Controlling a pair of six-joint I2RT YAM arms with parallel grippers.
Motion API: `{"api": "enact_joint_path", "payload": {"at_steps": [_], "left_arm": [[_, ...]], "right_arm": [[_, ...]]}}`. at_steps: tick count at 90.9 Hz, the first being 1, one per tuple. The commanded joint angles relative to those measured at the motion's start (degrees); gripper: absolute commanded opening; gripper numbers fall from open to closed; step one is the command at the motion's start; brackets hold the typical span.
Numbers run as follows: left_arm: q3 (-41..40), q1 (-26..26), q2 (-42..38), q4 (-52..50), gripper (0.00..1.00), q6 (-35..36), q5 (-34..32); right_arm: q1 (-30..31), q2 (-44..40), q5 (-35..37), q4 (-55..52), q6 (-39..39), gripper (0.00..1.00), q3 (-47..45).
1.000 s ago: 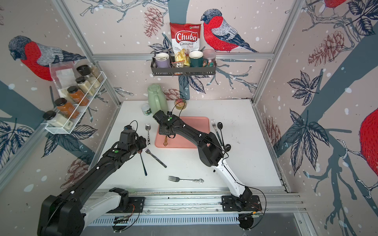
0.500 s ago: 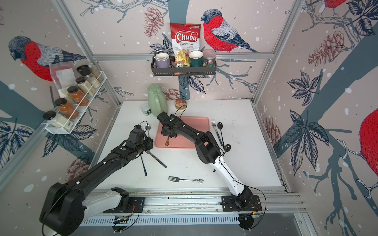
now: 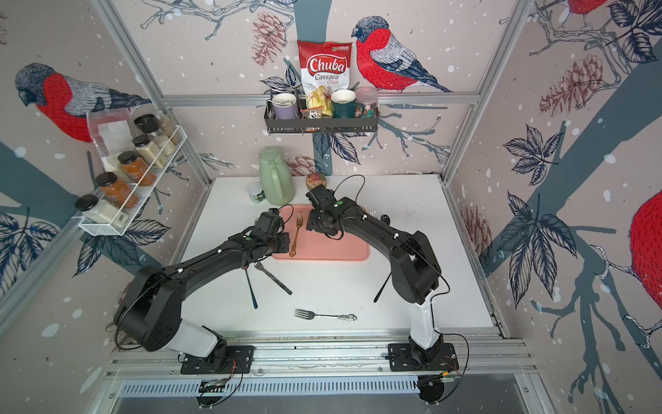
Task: Set the spoon and fork side by side
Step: Place the fork on the tray.
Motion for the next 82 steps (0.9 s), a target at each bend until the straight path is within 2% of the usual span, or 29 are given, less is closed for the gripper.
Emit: {"api": "enact_joint_path", "payload": {"at_steps": [1, 13, 26, 40, 62, 76, 82], "left_arm": [[3.8, -0.1, 5.1, -1.3, 0.49, 3.7, -1.1], [9.3, -0.1, 11.6, -3.6, 0.38, 4.6, -0.9], [12.5, -0.1, 16.8, -3.6, 0.38, 4.3, 0.3], [14.6, -0.2, 20.0, -3.3, 0.38, 3.5, 0.5], [20.3, -1.6, 25.5, -7.7, 0.35, 3.5, -1.1], [21.2, -2.1, 27.4, -8.7, 0.28, 2.2, -2.5], [21.0, -2.1, 27.5, -8.6, 0.21, 1.3, -3.4]], "right_arm": [[-1.2, -7.8, 0.9, 3.9, -2.0, 0.59, -7.5], [-1.2, -17.1, 1.7, 5.2, -5.9, 0.58, -17.7], [0.4, -26.9, 4.5, 7.1, -9.4, 0.57, -27.6], [0.4, -35.4, 4.6, 9.7, -9.5, 0.58, -36.0], [0.1, -41.2, 4.5, 9.0, -8.9, 0.58, -39.2], [0.1, -42.8, 4.4, 8.8, -8.7, 0.58, -39.8], [0.0, -43.4, 4.4, 8.4, -8.7, 0.58, -39.9]]}}
